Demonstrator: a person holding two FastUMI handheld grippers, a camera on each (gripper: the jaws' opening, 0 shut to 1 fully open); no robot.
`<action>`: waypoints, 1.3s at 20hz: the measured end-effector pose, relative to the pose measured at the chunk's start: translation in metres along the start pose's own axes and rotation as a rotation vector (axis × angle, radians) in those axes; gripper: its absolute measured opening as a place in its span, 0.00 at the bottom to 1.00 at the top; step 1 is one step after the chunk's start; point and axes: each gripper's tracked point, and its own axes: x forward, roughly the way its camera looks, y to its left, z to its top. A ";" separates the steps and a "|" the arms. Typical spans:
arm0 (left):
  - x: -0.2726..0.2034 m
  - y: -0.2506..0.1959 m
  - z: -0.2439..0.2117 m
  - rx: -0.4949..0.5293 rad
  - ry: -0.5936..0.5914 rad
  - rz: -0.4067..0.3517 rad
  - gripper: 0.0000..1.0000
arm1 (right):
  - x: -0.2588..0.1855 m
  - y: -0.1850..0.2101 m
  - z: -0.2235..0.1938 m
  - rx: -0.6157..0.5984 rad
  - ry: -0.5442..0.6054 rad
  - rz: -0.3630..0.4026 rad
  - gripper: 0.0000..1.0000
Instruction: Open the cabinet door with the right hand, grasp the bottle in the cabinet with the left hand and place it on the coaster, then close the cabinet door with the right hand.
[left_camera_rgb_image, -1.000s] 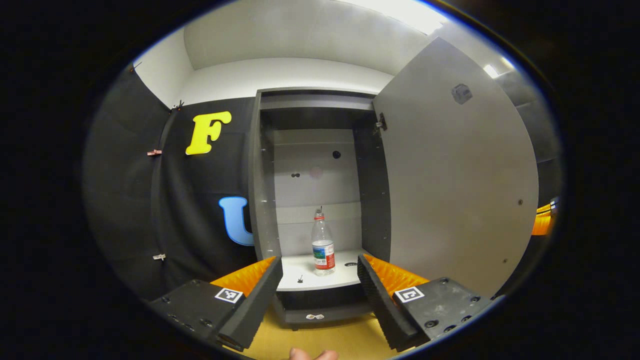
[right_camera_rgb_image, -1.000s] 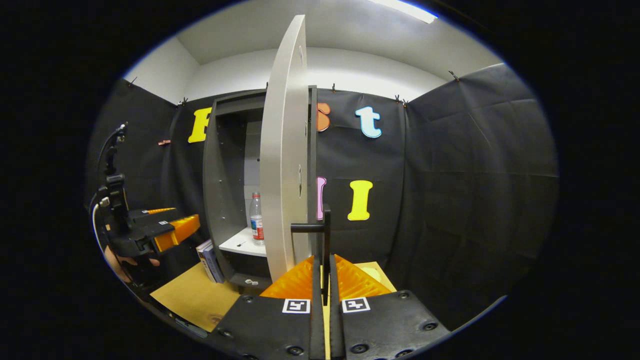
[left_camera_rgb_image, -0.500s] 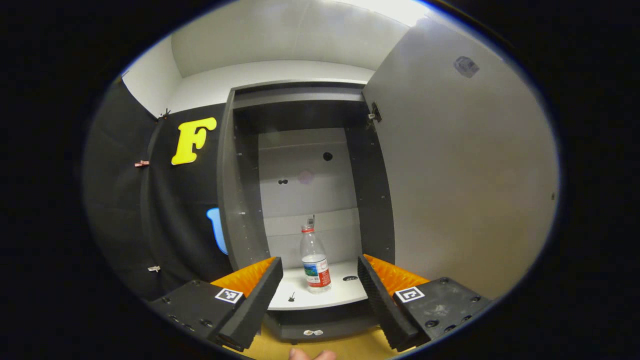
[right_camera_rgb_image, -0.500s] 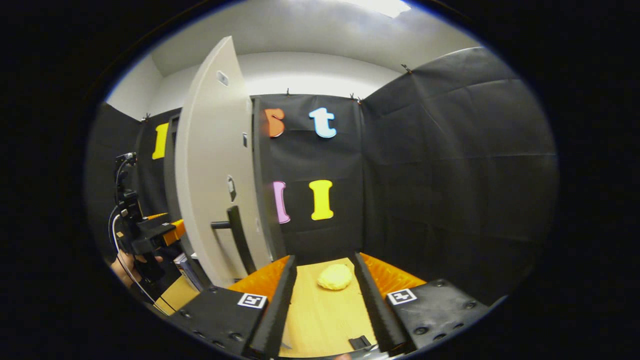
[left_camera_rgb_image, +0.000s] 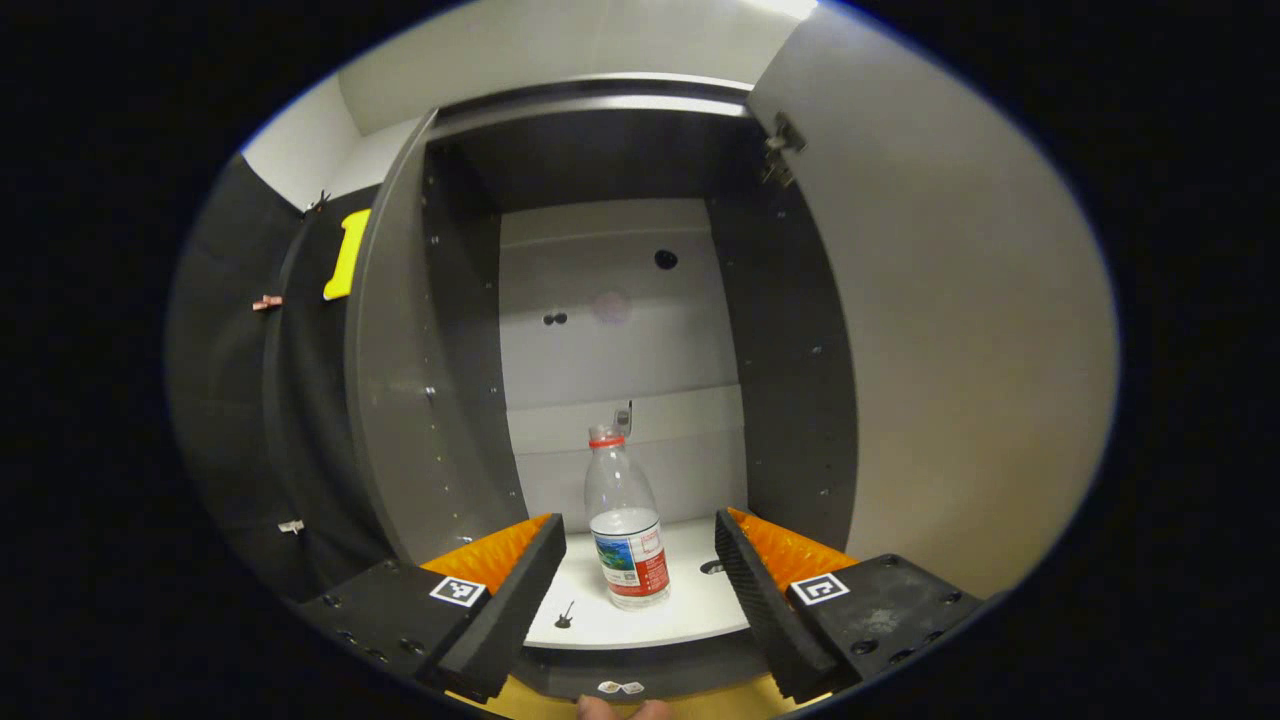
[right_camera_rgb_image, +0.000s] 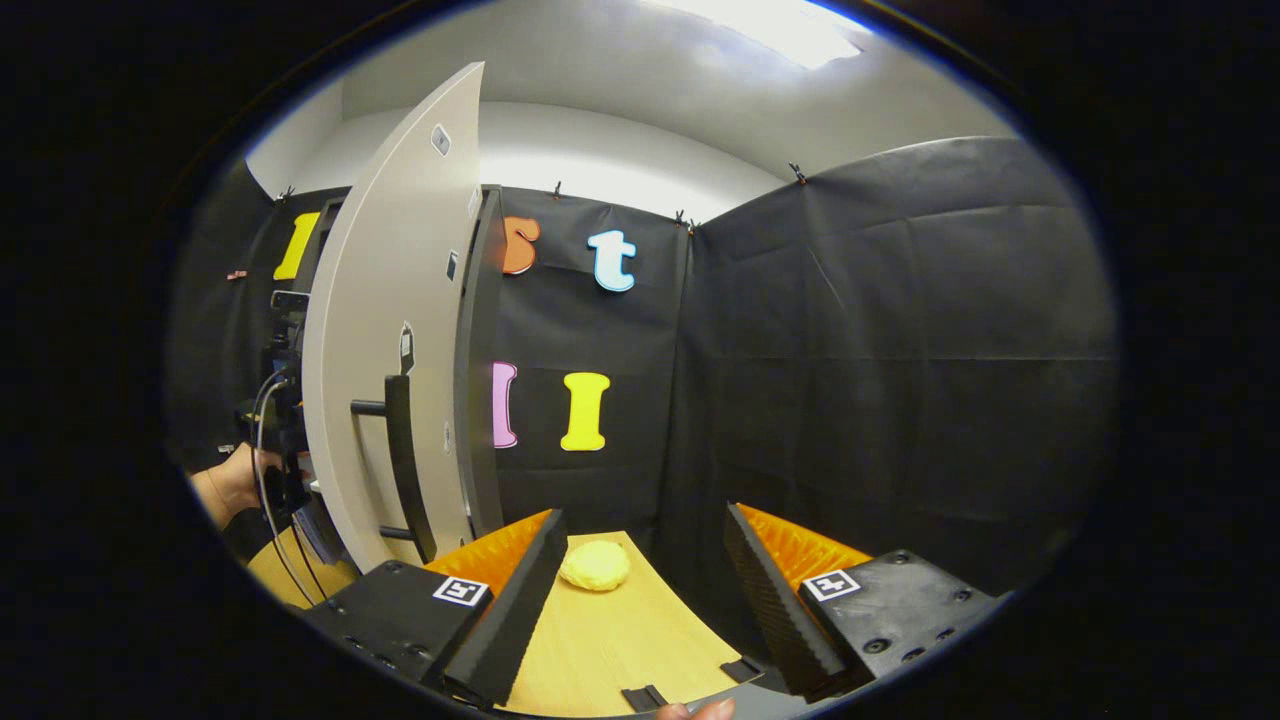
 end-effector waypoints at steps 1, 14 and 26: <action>0.012 0.001 -0.006 -0.011 0.012 0.008 0.95 | -0.001 -0.003 0.001 0.003 -0.004 -0.012 0.98; 0.121 0.012 -0.068 -0.061 0.108 0.069 0.95 | -0.026 -0.030 -0.001 -0.049 -0.006 -0.126 0.98; 0.012 0.043 -0.021 -0.054 0.012 0.017 0.75 | -0.004 0.002 -0.005 -0.005 -0.003 -0.017 0.97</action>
